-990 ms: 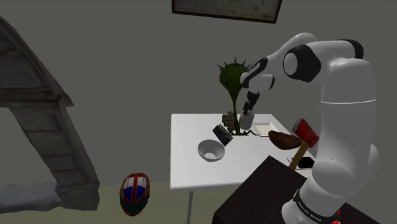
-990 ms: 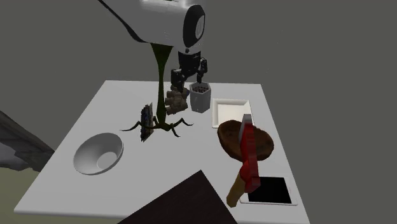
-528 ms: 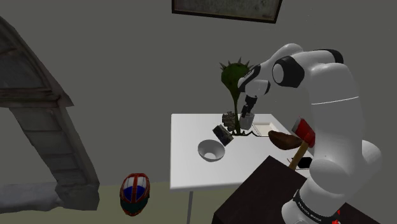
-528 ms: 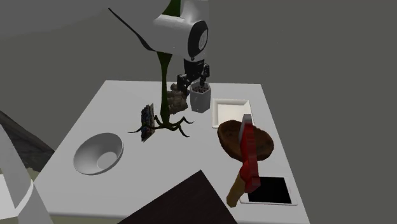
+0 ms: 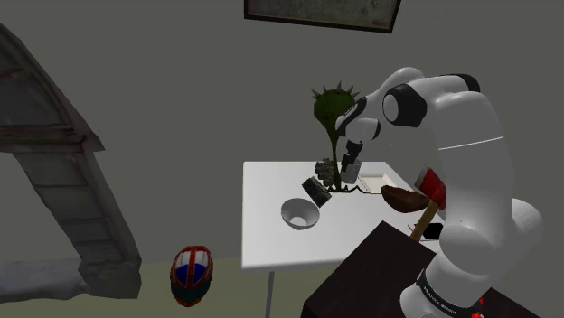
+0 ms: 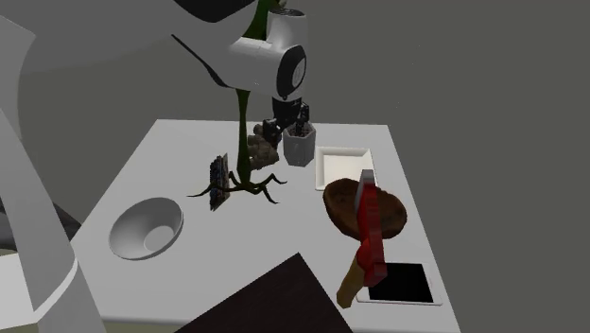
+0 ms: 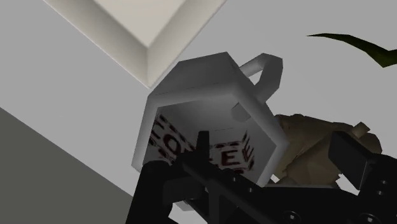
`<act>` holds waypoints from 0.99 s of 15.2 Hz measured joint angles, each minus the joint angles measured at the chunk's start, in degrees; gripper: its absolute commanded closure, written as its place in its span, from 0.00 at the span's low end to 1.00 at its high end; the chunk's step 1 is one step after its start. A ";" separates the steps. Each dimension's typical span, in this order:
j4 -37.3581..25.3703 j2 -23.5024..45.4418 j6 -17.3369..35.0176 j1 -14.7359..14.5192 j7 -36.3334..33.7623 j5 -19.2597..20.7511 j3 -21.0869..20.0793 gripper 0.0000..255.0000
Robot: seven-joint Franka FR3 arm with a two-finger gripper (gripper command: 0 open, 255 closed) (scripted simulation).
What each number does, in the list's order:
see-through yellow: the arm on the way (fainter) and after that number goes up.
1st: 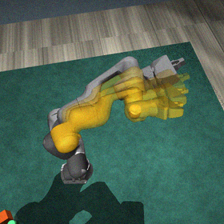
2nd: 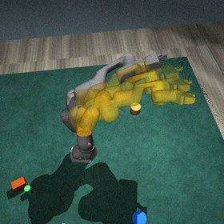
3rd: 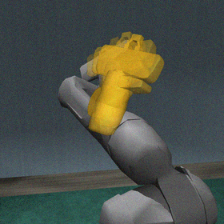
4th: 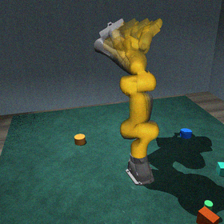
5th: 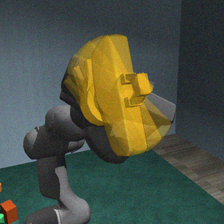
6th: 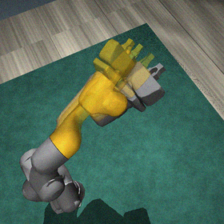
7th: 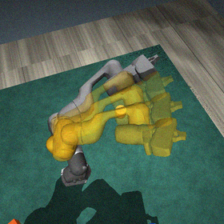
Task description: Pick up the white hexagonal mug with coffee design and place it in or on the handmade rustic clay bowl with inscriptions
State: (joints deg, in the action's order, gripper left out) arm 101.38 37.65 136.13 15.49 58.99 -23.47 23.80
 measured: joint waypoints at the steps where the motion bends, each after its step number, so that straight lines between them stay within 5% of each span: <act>1: -0.05 0.02 -0.11 -0.07 -0.06 0.04 -0.01 0.00; 2: -0.06 0.03 -0.15 -0.05 0.00 0.04 -0.01 0.00; 3: 0.02 0.08 -0.09 -0.08 0.03 0.02 -0.05 1.00; 15: 0.15 -0.38 -0.71 -0.30 -0.15 0.37 0.14 1.00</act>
State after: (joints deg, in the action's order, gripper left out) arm 101.53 37.26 135.42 15.19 58.84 -23.10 23.94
